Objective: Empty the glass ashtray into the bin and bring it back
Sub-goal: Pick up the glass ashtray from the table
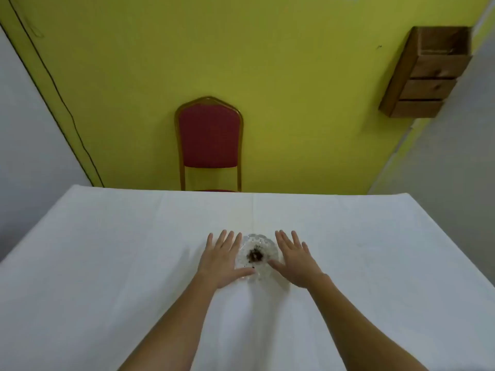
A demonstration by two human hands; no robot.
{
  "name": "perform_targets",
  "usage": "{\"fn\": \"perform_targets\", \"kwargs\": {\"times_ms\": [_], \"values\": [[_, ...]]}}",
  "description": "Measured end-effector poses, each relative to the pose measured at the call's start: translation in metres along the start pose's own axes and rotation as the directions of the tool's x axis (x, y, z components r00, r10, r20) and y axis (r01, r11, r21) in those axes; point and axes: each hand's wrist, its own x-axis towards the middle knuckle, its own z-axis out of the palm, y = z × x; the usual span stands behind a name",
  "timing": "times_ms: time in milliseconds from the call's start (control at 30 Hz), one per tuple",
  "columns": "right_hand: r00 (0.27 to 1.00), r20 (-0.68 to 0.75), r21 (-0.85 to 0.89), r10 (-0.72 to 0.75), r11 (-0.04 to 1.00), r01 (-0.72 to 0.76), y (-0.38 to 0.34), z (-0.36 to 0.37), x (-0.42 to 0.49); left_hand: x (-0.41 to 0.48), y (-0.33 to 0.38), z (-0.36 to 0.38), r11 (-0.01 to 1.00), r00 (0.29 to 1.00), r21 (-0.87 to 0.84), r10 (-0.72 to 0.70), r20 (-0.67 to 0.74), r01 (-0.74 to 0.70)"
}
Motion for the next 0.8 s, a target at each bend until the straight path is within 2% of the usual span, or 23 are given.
{"fn": "perform_targets", "kwargs": {"times_ms": [100, 167, 333, 633, 800], "values": [[0.992, 0.124, -0.004, -0.006, 1.000, 0.007, -0.001, 0.003, -0.001, 0.000, 0.002, 0.007, 0.998, 0.999, 0.063, 0.024, 0.034, -0.026], [0.988, 0.156, -0.020, -0.019, 1.000, 0.022, 0.000, 0.004, 0.001, 0.005, 0.002, 0.011, 0.995, 0.999, 0.091, 0.048, 0.023, -0.050], [0.986, 0.152, -0.037, -0.061, 0.997, 0.068, 0.000, 0.002, 0.012, 0.015, 0.002, 0.011, 0.990, 0.995, 0.109, 0.095, -0.019, -0.092], [0.986, 0.124, -0.029, -0.109, 0.993, 0.113, 0.000, 0.005, 0.024, 0.025, -0.004, 0.014, 0.990, 0.990, -0.022, 0.139, -0.016, -0.139], [0.992, 0.078, -0.028, -0.097, 0.995, 0.100, 0.000, 0.007, 0.025, 0.037, -0.011, 0.017, 0.972, 0.975, -0.079, 0.221, -0.022, -0.222]]}}
